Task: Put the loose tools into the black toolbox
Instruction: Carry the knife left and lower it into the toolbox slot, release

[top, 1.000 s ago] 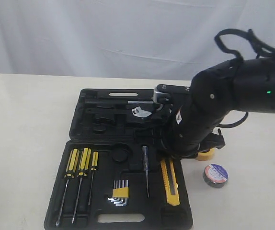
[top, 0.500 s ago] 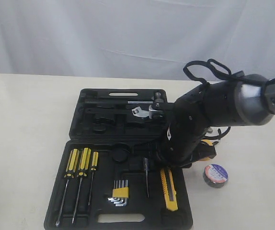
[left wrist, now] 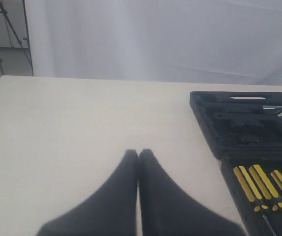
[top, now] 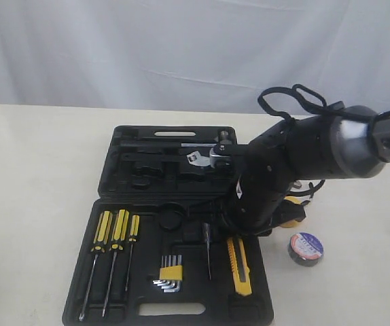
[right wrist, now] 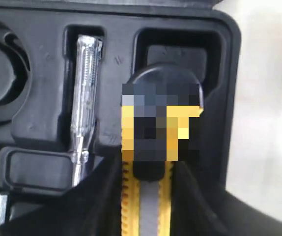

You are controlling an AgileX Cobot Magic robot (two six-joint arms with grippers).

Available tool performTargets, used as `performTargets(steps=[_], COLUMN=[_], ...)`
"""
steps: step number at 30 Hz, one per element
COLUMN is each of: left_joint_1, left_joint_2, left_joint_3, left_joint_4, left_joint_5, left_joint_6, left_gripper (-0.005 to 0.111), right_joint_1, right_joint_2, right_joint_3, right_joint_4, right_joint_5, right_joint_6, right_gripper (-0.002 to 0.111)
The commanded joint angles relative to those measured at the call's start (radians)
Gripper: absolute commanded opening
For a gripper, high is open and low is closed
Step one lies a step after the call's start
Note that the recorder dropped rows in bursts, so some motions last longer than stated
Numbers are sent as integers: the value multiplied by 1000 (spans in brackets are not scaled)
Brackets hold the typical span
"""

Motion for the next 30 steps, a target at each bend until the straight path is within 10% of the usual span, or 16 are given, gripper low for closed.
performTargets(steps=[1, 15, 21, 30], left_joint_1=[-2, -2, -2, -2], left_joint_2=[-3, -3, -3, -3], left_joint_3=[2, 2, 2, 2], left_joint_4=[-2, -2, -2, -2], left_joint_5=[0, 0, 0, 0], left_joint_6=[-1, -1, -1, -1], left_gripper=[0, 0, 0, 0], right_joint_1=[0, 0, 0, 0], right_joint_2=[1, -36, -124, -98], right_joint_3=[-3, -3, -3, -3], right_joint_4=[-33, -33, -33, 48], right_joint_5=[21, 25, 67, 105], right_joint_6=[-14, -10, -98, -260], right_gripper=[49, 57, 0, -1])
